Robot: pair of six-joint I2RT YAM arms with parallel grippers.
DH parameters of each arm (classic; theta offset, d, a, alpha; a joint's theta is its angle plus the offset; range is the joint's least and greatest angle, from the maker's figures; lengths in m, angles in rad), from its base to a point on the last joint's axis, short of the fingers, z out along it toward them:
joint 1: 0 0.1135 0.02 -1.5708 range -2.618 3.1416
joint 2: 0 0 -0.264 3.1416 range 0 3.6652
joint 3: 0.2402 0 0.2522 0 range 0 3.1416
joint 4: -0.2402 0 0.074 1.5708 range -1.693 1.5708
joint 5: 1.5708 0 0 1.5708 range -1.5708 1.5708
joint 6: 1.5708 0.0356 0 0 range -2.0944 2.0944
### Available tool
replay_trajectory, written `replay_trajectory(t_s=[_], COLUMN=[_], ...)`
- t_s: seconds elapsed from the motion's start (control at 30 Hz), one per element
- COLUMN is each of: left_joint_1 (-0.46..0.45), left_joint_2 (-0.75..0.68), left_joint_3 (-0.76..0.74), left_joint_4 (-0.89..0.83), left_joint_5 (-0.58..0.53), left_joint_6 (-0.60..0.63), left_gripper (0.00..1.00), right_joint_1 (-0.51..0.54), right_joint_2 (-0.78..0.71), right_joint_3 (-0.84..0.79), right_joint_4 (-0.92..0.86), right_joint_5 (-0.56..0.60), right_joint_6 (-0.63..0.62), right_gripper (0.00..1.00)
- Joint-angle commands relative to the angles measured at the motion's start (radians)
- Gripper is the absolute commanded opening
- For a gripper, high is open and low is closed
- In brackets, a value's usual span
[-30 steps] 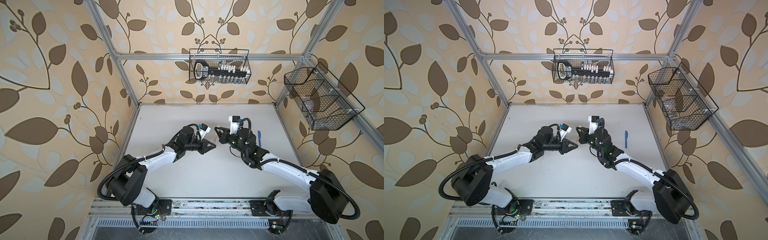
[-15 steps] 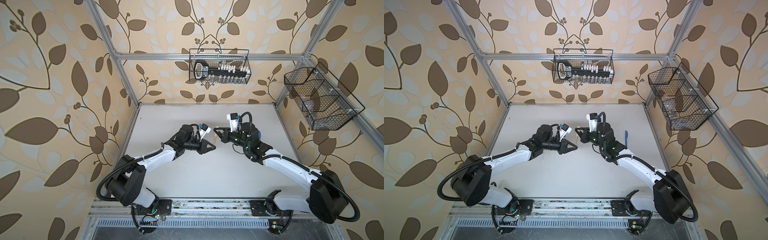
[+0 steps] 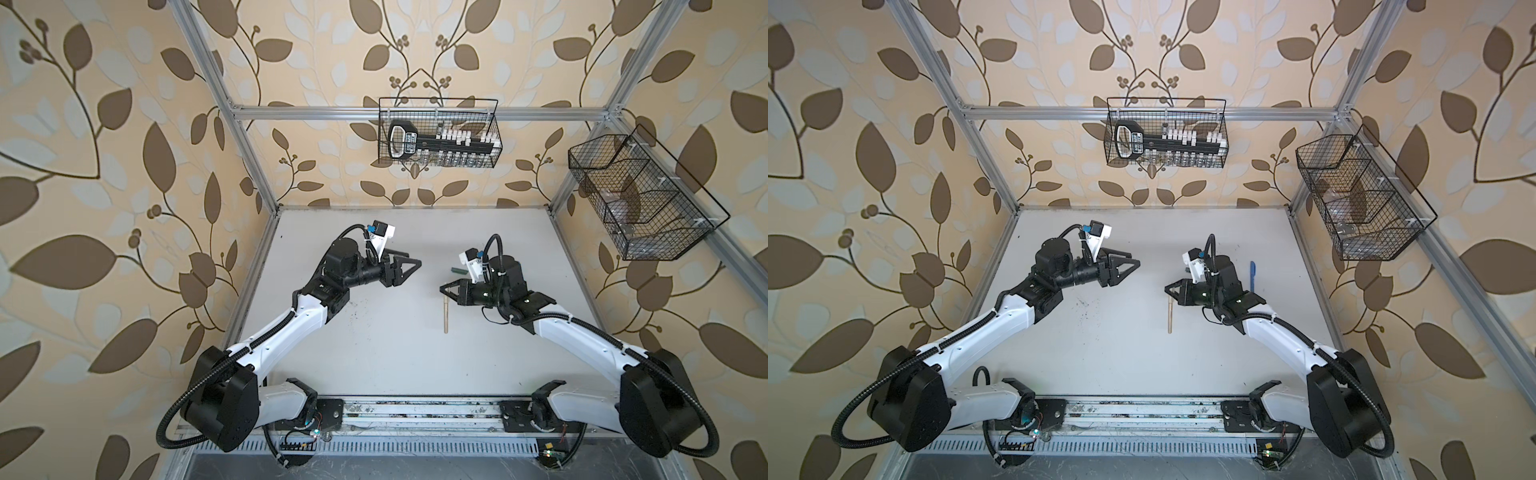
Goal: Insert the pens into the pen caps
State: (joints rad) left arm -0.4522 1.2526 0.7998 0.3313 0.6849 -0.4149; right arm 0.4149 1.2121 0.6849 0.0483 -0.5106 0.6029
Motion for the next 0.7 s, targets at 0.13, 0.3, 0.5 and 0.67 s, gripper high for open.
replay_trajectory(t_s=[0.13, 0.3, 0.5, 0.67], left_joint_1=[-0.028, -0.138, -0.176, -0.193], left_joint_2=[0.071, 0.162, 0.255, 0.308], left_joint_3=[-0.171, -0.164, -0.178, -0.159], left_joint_4=[0.311, 0.415, 0.632, 0.687], left_joint_5=[0.119, 0.135, 0.158, 0.175], left_joint_6=[-0.242, -0.26, -0.361, -0.39], left_gripper=[0.7, 0.7, 0.68, 0.53], right_joint_1=[-0.015, 0.009, 0.051, 0.061], right_joint_2=[-0.164, -0.206, -0.233, -0.232], right_joint_3=[-0.114, -0.21, -0.255, -0.263], right_joint_4=[0.318, 0.541, 0.597, 0.627], right_joint_5=[0.097, 0.182, 0.289, 0.315], right_joint_6=[0.135, 0.258, 0.281, 0.298], right_gripper=[0.0, 0.0, 0.0, 0.0])
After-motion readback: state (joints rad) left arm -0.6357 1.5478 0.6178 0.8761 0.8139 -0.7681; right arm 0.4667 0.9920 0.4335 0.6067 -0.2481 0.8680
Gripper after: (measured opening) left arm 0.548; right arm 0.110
